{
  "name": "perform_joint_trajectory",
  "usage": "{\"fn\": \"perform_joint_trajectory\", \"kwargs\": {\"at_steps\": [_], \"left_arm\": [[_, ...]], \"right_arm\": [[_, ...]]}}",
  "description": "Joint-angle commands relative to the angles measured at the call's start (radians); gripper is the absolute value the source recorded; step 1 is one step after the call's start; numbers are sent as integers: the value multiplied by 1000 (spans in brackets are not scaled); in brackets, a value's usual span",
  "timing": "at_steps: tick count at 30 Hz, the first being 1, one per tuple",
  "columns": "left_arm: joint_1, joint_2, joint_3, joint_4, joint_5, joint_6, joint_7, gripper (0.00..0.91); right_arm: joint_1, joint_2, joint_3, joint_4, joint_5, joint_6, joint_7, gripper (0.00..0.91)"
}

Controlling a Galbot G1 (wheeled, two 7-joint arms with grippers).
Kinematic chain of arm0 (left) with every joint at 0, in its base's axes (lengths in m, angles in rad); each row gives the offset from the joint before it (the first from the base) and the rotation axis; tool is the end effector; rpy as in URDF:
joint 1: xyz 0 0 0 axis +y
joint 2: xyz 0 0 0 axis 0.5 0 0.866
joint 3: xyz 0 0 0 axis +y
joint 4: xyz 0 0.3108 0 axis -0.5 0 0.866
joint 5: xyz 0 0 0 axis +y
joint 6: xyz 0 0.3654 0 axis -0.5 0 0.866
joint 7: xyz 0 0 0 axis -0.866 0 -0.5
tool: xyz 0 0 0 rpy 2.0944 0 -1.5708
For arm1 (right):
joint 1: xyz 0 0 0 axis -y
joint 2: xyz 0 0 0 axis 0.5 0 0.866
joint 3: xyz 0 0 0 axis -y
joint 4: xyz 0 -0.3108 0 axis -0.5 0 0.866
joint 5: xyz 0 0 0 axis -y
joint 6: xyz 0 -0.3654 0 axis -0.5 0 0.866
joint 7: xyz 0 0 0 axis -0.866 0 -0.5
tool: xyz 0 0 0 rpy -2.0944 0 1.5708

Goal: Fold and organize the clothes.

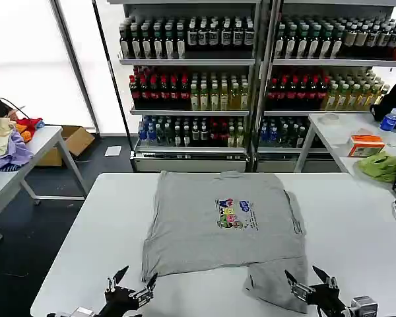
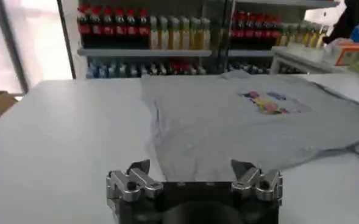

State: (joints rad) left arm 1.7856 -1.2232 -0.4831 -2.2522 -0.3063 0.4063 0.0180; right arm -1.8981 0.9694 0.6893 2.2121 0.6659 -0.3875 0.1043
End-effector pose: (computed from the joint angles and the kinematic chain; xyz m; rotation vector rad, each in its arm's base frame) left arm 0.1560 0.0167 -0.2498 -0.3659 -2.6117 0.0284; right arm 0.1538 -0.0920 -0.2492 0.1826 -2.5118 -0.0437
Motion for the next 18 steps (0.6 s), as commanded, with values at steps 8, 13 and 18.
{"fn": "perform_joint_trajectory", "kwargs": {"at_steps": [8, 13, 18], "left_arm": [[-84, -21, 98, 54, -3, 31, -36, 907], [-105, -28, 103, 60, -3, 31, -40, 907], [-123, -31, 93, 90, -3, 26, -43, 907]], "right_arm": [[-66, 15, -63, 11, -39, 2, 13, 0], [-70, 28, -80, 6, -54, 13, 5, 0], [-76, 30, -75, 2, -58, 23, 1, 0]]}}
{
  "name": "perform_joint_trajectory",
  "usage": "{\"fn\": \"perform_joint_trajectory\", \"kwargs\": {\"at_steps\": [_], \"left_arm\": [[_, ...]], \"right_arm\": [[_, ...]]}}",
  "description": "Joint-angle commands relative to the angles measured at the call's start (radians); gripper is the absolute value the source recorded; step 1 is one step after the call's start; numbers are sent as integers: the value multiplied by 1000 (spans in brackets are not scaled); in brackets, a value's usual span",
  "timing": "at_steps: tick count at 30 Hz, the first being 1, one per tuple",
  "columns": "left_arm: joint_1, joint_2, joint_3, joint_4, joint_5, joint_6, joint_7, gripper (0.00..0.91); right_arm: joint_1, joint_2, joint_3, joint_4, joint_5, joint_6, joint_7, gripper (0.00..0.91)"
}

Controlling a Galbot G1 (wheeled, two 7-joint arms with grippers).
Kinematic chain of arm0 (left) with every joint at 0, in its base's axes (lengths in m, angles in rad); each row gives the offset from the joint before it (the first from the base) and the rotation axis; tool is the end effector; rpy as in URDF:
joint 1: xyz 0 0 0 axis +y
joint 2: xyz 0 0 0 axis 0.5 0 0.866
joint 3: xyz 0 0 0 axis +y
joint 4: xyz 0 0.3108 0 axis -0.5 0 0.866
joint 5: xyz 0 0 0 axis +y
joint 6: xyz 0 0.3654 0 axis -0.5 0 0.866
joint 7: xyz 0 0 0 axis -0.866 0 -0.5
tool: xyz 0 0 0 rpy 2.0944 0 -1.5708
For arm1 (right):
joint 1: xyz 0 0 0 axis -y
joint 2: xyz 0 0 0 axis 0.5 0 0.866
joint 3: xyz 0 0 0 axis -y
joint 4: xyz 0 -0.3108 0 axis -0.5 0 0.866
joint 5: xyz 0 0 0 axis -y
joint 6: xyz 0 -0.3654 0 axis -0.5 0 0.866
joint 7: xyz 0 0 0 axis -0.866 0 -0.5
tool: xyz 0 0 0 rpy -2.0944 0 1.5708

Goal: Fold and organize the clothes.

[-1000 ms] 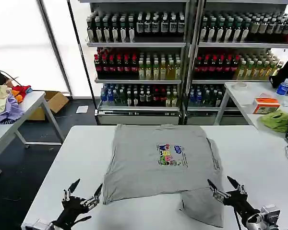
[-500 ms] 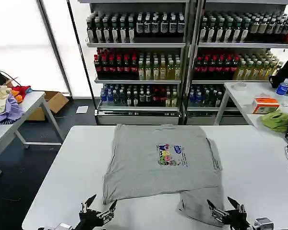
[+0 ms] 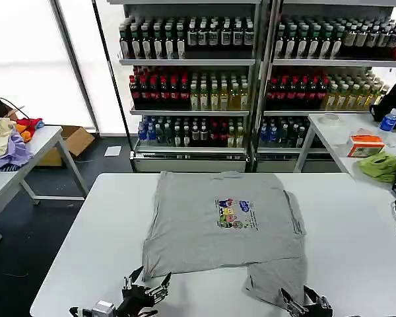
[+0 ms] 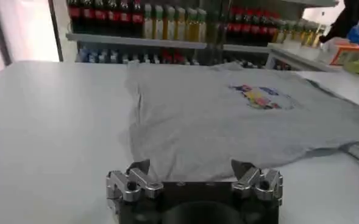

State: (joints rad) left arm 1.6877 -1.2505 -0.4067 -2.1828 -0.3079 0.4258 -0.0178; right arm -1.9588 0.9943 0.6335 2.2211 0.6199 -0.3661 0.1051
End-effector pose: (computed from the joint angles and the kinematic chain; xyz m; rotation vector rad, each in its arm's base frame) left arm 0.1744 -0.0013 -0.2631 -0.3678 -2.6042 0.0680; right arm 0.1314 -0.0756 -0.2638 0.2131 -2.4574 -0.0584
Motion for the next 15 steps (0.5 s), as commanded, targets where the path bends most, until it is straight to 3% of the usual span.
{"fn": "perform_joint_trajectory", "kwargs": {"at_steps": [1, 6, 7, 8, 10, 15], "left_arm": [[-26, -2, 11, 29, -2, 5, -5, 907], [-17, 5, -13, 53, -3, -9, -1, 897], [-14, 5, -15, 57, -3, -11, -2, 856], [-11, 5, -16, 63, -3, -14, -1, 725], [-7, 1, -16, 73, -3, -22, 0, 615], [-10, -6, -17, 87, -3, -30, -1, 403]], "right_arm": [[-18, 5, -18, -7, -12, 4, 0, 0], [-23, 5, -18, -5, -12, 12, -1, 0], [-22, 7, -18, -3, -12, 12, -2, 0], [-21, 7, -19, -2, -12, 12, -3, 0], [-22, 7, -18, 1, -11, 12, -5, 0], [-24, 10, -17, -4, -11, 16, -5, 0]]}}
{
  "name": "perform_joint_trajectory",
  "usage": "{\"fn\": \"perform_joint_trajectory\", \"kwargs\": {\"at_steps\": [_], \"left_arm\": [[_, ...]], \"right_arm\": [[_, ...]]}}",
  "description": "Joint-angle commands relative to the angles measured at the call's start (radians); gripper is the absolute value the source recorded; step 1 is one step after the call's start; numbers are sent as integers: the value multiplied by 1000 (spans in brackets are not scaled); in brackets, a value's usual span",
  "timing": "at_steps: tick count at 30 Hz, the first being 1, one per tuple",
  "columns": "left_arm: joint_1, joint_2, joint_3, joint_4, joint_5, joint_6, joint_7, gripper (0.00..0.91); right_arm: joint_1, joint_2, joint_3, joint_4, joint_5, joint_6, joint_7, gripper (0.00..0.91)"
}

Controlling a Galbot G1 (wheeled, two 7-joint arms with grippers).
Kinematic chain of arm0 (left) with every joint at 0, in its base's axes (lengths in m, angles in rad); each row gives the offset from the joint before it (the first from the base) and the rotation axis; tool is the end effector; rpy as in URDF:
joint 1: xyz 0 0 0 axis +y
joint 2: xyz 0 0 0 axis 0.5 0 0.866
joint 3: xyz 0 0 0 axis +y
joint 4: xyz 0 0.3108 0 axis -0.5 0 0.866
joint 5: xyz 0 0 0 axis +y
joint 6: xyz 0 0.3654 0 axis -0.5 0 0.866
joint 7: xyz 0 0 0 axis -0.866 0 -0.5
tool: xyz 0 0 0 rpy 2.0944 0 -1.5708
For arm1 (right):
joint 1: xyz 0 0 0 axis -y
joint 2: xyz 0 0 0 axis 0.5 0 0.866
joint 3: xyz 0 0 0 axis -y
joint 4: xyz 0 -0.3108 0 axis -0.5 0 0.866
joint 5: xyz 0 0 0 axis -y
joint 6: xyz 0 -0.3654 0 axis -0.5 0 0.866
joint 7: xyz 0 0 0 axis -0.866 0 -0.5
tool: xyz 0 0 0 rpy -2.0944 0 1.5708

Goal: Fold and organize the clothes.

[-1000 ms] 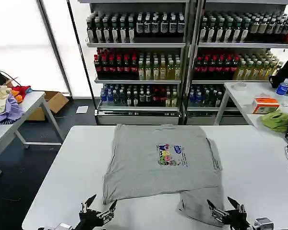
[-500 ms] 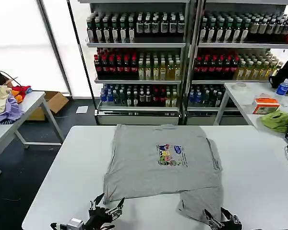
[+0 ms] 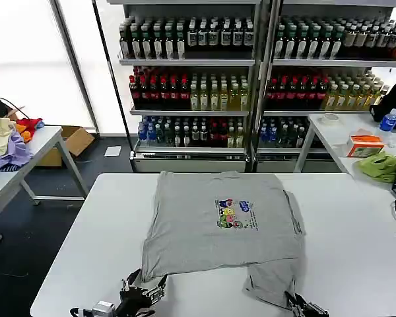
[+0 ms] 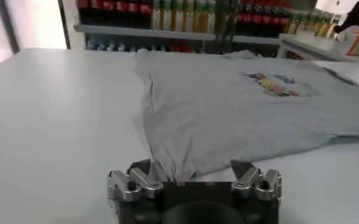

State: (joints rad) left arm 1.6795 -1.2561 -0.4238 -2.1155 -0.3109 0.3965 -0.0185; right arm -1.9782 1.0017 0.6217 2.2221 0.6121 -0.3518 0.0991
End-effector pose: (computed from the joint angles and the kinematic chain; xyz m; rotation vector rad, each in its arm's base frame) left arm 0.1769 0.0080 -0.2847 -0.3170 -2.5874 0.0653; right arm 0.1246 -0.0721 -0.2678 0.2241 -2.4478 -0.0723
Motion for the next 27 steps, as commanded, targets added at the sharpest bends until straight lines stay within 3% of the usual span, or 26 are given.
{"fn": "perform_joint_trajectory", "kwargs": {"at_steps": [1, 2, 4, 5, 14, 20, 27], "left_arm": [[-5, -1, -2, 22, -1, -2, 0, 343], [-7, -2, -5, 24, -2, -2, -1, 312], [-11, -4, -6, 30, -3, -6, -1, 141], [-11, -4, -6, 30, -4, -7, -1, 111], [4, -14, 17, 48, 10, -16, 5, 81], [12, -22, 13, 57, 26, -42, 10, 30], [40, -48, -18, -25, 28, -42, 0, 10]], "right_arm": [[-6, 3, -6, -6, -4, 3, 1, 0], [-7, 4, -6, -7, -4, 4, 1, 0], [-8, 5, -6, -6, -4, 6, 1, 0], [-8, 4, -5, -7, -4, 7, 0, 0], [-5, 3, -3, -7, -3, 14, -10, 0], [-9, -6, 21, 15, 43, 86, -83, 0], [-92, -33, 64, 92, 47, 92, -140, 0]]}}
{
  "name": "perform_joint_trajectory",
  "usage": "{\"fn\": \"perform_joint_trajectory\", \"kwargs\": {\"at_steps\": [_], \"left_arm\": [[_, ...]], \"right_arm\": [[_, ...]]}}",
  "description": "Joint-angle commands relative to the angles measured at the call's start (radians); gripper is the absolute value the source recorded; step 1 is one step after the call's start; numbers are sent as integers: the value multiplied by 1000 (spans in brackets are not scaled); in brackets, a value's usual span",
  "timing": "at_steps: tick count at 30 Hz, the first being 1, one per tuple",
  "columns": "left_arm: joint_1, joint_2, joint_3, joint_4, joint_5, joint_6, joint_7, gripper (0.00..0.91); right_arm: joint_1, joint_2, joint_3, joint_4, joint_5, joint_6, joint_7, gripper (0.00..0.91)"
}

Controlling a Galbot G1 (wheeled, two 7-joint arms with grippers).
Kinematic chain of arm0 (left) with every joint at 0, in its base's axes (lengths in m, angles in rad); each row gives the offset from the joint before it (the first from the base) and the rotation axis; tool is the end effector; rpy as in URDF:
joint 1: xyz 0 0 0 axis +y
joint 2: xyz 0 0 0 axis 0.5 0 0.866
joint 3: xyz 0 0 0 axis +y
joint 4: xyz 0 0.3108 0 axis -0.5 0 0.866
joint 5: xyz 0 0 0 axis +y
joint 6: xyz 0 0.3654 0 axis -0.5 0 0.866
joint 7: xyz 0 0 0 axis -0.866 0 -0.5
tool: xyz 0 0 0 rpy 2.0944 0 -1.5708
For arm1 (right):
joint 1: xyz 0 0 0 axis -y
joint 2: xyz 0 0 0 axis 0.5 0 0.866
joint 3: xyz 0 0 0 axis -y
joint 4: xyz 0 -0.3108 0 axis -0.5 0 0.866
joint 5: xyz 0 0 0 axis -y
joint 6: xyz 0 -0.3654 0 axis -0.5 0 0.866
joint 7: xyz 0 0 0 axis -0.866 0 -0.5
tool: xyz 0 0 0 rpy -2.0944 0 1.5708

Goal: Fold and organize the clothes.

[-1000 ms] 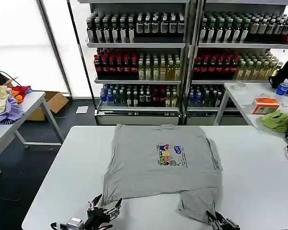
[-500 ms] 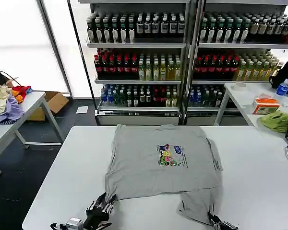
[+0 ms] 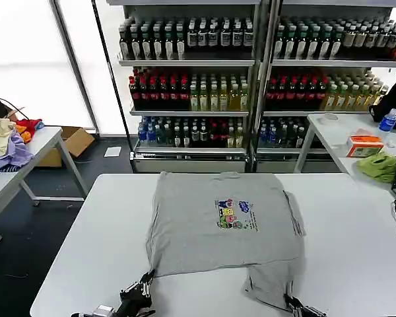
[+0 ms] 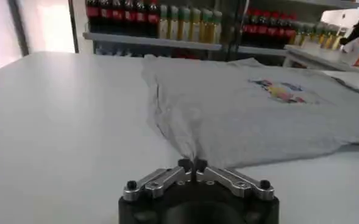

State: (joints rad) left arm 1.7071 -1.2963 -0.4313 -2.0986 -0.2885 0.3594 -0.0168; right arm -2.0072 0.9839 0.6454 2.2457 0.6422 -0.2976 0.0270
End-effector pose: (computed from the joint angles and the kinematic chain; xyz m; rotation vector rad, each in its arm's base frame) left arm 0.1687 0.0064 -0.2953 -0.2786 -2.5928 0.0909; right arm 0.1219 -0.0745 -0.2604 0.3202 -2.4883 -0.1271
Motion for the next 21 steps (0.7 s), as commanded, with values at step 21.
{"fn": "perform_joint_trajectory", "kwargs": {"at_steps": [21], "left_arm": [[-44, -4, -92, -182, -74, 52, 24, 10]], "right_arm": [[325, 162, 23, 1, 132, 104, -62, 0]]}}
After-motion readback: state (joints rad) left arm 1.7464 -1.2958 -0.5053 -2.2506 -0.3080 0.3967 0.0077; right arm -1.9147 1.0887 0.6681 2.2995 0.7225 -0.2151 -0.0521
